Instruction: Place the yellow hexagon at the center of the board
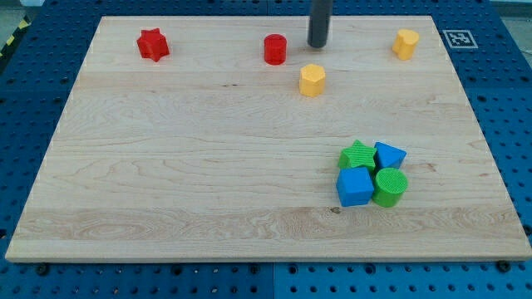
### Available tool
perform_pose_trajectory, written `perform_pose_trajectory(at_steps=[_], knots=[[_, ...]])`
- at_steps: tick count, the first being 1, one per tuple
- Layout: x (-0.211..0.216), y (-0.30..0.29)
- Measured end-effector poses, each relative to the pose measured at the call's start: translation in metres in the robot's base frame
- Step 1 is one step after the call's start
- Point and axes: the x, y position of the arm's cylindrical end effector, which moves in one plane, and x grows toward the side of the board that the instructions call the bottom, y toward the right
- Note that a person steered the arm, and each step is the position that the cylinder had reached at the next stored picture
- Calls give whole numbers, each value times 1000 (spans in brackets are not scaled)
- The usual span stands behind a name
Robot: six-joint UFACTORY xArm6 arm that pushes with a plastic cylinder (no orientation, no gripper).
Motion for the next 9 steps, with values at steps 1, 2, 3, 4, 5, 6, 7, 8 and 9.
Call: perform_pose_trajectory(at_steps=[1,2,3,4,5,6,7,8,9], knots=[[0,1],[0,1],[8,1],[24,1],[50,-6],[80,-51],[92,-105],[91,-84],[90,-35]])
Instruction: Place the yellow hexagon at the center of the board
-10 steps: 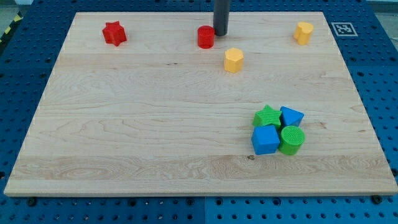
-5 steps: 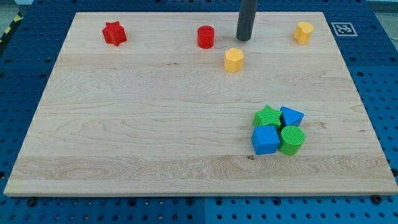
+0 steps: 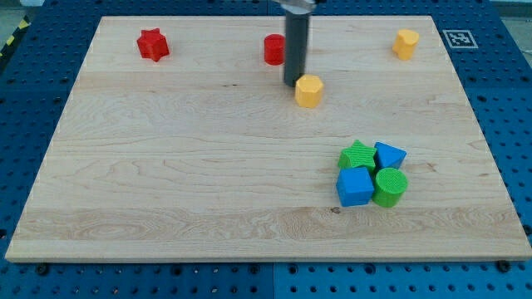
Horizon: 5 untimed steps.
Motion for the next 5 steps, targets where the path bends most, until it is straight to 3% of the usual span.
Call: perform_pose_trajectory(at_steps=[2,3,4,5], knots=[[2,65],[27,48],[45,-24],[44,-36]])
